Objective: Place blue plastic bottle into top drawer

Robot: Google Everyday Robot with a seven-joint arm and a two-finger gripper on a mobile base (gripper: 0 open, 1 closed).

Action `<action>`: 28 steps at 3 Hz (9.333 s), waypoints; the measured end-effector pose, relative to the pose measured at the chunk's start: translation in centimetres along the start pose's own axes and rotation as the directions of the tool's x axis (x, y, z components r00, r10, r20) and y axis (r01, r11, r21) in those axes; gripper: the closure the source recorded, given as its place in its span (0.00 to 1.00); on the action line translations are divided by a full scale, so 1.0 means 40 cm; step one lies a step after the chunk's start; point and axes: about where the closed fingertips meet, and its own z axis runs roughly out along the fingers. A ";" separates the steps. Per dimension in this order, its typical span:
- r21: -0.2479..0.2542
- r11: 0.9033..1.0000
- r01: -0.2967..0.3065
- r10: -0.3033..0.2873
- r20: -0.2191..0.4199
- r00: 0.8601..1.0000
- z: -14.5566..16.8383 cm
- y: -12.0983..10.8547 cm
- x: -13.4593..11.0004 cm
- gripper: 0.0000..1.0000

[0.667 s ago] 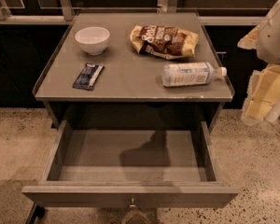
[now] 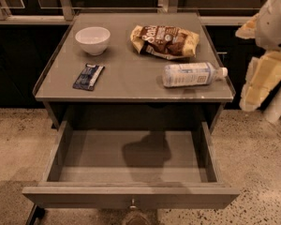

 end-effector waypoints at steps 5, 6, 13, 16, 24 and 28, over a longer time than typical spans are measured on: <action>-0.193 0.981 -0.012 0.068 0.287 0.956 0.389 -0.305 -0.028 0.00; -0.240 0.971 -0.019 0.086 0.270 0.959 0.473 -0.300 -0.016 0.16; -0.261 0.965 0.000 0.052 0.194 0.980 0.471 -0.313 -0.080 1.00; -0.110 0.994 0.024 0.033 0.483 0.875 0.285 -0.175 -0.118 1.00; -0.236 0.815 -0.529 0.579 0.365 0.729 0.704 0.184 0.268 1.00; -0.269 0.807 -0.525 0.589 0.317 0.743 0.727 0.181 0.257 0.81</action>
Offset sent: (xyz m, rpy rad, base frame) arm 0.1450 0.0109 -0.0482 0.2256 0.0809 0.1430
